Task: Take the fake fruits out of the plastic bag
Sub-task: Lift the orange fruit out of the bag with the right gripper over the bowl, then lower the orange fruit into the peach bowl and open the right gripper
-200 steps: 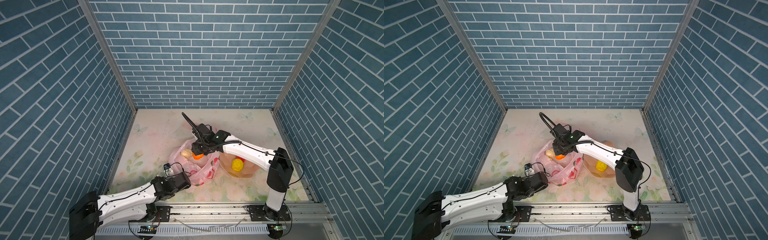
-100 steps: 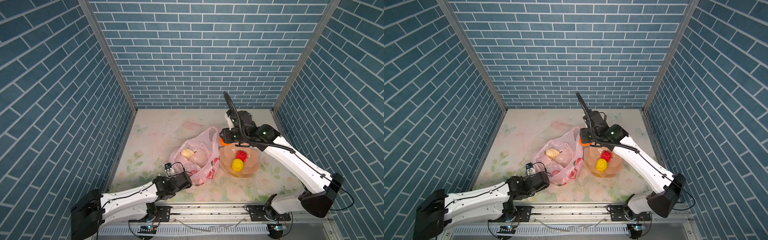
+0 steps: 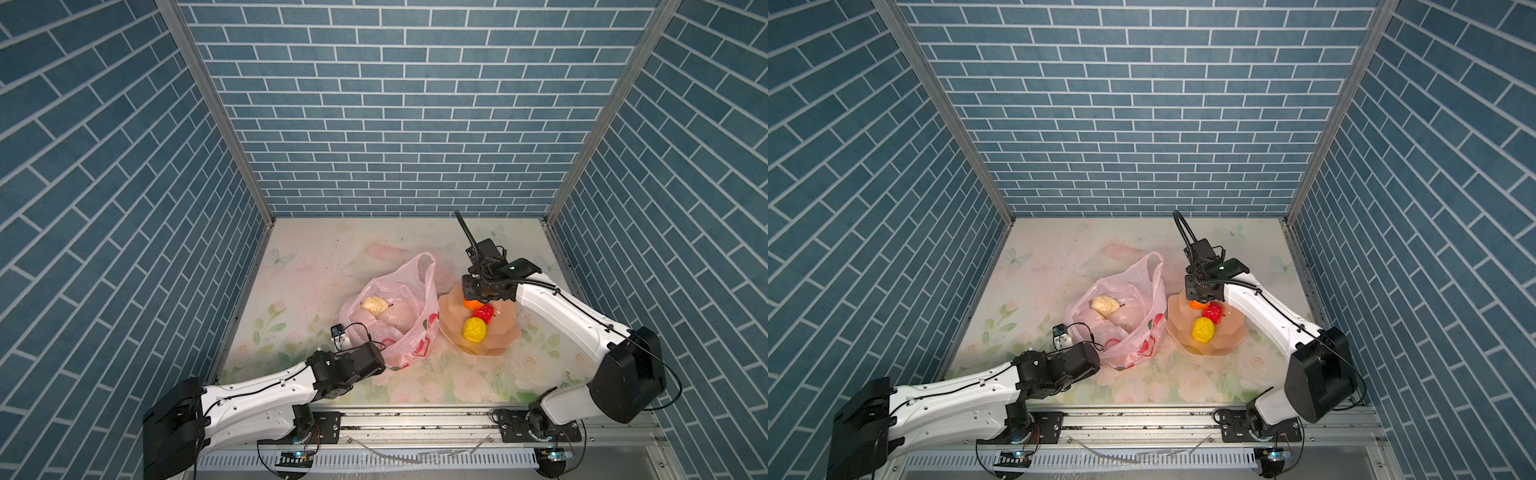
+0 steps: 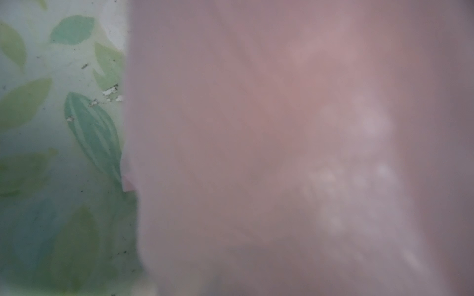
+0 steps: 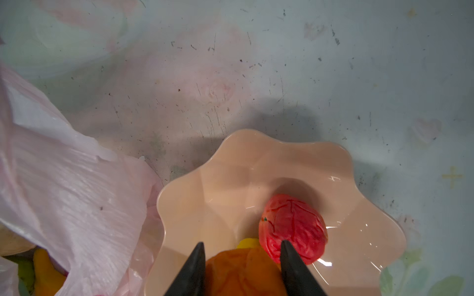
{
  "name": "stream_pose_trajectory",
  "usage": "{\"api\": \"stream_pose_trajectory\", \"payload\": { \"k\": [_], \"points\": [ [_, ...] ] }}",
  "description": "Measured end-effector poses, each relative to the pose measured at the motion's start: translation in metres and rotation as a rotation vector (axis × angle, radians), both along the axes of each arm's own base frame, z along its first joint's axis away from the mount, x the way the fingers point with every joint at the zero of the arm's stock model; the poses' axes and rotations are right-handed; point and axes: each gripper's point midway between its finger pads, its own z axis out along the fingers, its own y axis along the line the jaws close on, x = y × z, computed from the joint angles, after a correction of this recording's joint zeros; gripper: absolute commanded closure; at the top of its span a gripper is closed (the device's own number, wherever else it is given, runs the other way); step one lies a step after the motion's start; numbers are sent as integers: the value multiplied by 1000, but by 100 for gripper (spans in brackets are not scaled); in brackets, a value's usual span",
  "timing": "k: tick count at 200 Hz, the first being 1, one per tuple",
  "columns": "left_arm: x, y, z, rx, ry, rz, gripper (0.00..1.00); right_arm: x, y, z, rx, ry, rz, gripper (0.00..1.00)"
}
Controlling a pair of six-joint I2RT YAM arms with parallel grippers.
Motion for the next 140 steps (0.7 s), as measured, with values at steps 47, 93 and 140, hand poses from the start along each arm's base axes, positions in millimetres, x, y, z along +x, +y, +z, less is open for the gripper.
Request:
{"api": "stream_pose_trajectory", "payload": {
  "k": [47,93,140],
  "points": [
    [0,0,1,-8,-3,11,85,10,16,-22,31,28,21,74],
    [0,0,1,-8,-2,12,85,8,18,-45,27,64,27,72],
    [0,1,-1,3,4,12,85,2,16,-66,15,103,30,69]
  ]
}}
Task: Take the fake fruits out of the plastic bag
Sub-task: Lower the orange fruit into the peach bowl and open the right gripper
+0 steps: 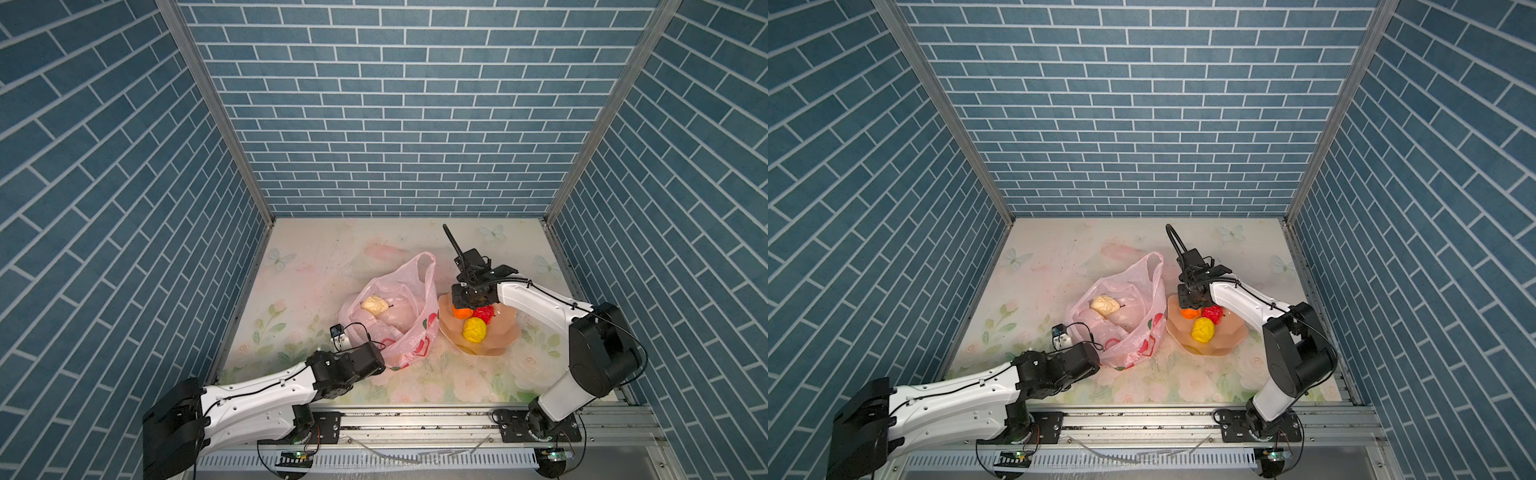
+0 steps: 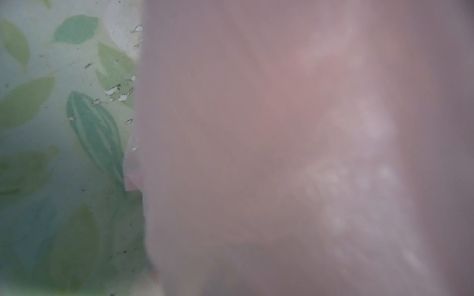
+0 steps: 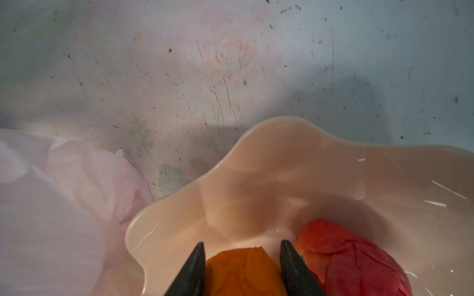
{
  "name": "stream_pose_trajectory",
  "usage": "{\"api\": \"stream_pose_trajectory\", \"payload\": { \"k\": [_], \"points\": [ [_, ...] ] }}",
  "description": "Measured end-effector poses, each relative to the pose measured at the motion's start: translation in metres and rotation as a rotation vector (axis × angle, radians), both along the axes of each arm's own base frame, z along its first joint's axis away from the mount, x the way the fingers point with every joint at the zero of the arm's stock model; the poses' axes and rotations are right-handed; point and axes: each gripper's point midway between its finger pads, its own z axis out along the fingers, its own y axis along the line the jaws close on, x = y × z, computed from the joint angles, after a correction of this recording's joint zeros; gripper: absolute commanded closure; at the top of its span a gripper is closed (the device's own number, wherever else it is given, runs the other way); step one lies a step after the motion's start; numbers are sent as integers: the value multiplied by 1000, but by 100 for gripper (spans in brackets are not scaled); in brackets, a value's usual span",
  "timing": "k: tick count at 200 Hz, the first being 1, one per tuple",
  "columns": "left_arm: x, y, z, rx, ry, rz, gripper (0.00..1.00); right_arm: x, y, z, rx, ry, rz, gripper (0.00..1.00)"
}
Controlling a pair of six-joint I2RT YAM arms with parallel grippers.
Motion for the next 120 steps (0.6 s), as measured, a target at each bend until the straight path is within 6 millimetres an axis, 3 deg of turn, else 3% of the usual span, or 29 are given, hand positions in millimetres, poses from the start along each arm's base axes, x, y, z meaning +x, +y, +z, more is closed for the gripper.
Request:
{"api": "stream_pose_trajectory", "payload": {
  "k": [120],
  "points": [
    [0,-1,-2,4,3,-1,86,-1,1,-14,-4,26,1,41]
  ]
}}
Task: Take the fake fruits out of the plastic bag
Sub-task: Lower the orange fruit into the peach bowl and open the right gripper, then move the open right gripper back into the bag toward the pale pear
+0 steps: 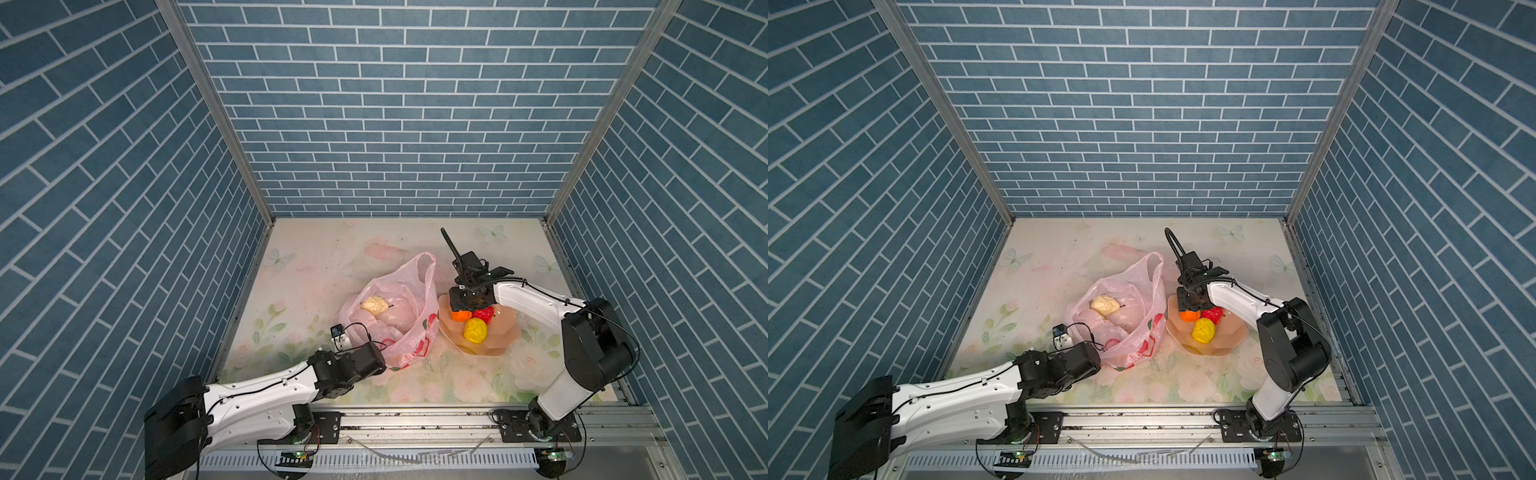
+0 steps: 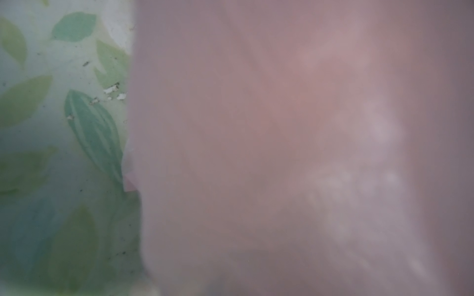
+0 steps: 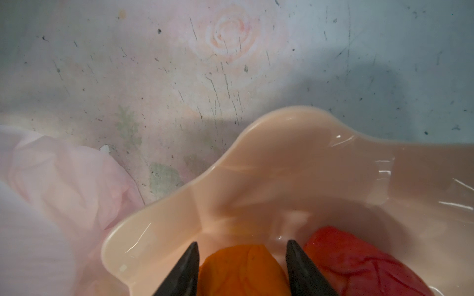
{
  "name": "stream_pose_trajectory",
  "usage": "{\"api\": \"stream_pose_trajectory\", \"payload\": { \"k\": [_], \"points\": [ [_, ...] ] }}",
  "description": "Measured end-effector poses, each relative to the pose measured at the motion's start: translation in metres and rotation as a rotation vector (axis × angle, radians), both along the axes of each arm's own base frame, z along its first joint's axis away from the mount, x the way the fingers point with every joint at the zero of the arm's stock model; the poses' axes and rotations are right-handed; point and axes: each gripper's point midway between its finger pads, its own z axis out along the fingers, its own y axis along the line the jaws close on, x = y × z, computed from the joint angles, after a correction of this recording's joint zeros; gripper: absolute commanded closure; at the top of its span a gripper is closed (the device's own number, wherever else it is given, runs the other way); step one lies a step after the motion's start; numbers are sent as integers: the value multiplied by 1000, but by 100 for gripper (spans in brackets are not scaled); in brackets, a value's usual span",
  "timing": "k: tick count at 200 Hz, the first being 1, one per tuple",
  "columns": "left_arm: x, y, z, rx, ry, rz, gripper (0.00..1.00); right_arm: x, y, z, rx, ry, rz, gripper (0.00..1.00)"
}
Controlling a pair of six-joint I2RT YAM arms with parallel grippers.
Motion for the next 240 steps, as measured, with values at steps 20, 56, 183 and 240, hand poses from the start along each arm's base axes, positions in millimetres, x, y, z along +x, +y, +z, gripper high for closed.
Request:
{"api": "stream_pose_trajectory", "payload": {
  "k": [20,56,183,240],
  "points": [
    [0,0,0,0,0,0,86,0,0,0,-1,0,1,40],
    [0,0,0,1,1,-1,85,-1,-1,0,-4,4,1,38],
    [2,2,6,11,-18,-5,86,-17,46,101,67,-162,126,53],
    [5,6,14,32,-41,3,85,-57,110,132,139,-220,294,54]
  ]
}}
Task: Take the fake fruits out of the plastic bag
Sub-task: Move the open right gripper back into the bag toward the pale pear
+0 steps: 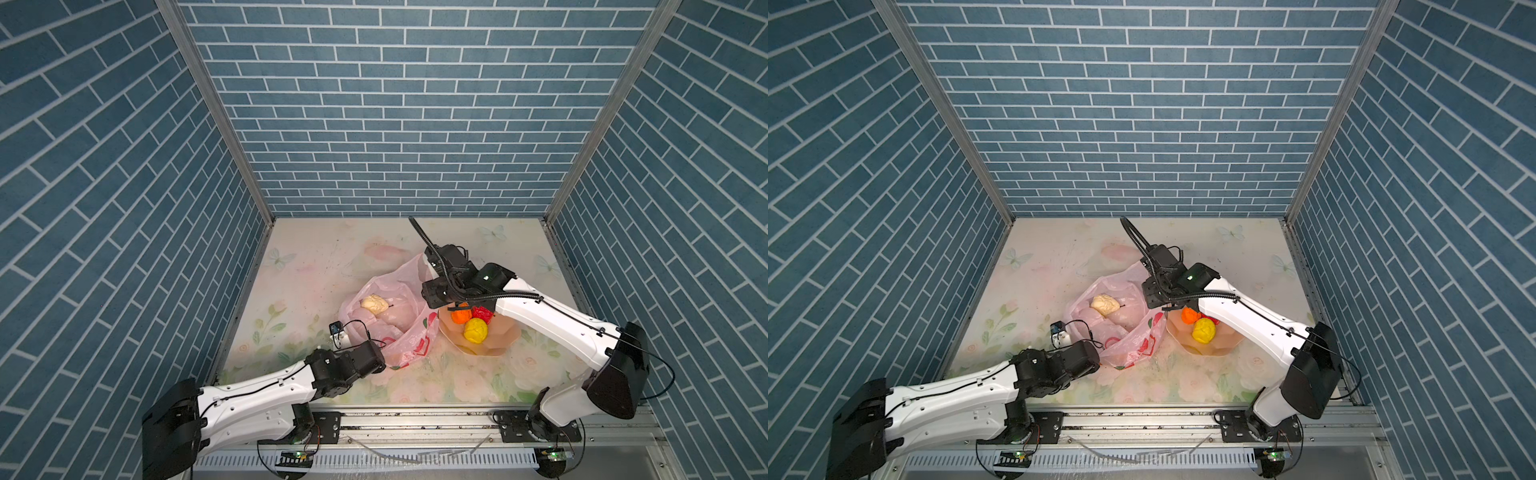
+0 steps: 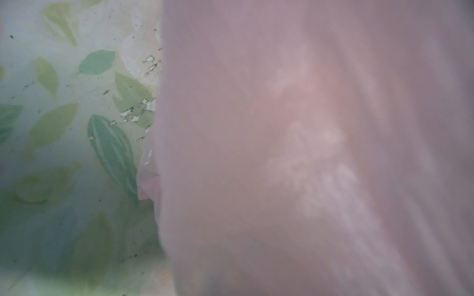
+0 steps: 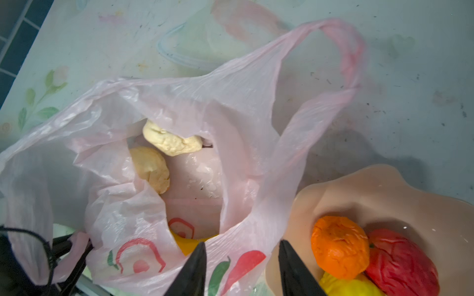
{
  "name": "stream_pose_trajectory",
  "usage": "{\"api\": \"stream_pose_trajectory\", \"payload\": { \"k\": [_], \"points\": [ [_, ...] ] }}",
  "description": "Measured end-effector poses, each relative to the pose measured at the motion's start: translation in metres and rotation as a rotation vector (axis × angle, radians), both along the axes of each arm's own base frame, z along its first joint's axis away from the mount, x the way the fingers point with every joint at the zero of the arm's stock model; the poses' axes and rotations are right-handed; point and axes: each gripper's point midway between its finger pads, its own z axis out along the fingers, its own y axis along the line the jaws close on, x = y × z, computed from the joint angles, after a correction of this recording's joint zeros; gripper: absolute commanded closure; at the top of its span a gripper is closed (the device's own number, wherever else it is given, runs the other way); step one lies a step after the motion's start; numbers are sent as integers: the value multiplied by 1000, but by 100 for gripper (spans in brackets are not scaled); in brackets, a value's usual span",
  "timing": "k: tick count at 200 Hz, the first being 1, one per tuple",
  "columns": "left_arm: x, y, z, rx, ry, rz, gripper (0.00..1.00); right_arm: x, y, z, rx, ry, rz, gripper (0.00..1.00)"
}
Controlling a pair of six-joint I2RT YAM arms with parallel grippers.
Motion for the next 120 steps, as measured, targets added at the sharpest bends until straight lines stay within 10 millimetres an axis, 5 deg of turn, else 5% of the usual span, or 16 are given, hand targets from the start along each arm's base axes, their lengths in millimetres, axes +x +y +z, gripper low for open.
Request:
{"api": "stream_pose_trajectory", "payload": {
  "k": [57,120],
  "points": [
    [-2,9,2,15,-1,21,86,-27,58,-3,64,30,128,53],
    [-8,15,-7,13,22,39,86,-21,119,-75,29,138,172,40]
  ]
}}
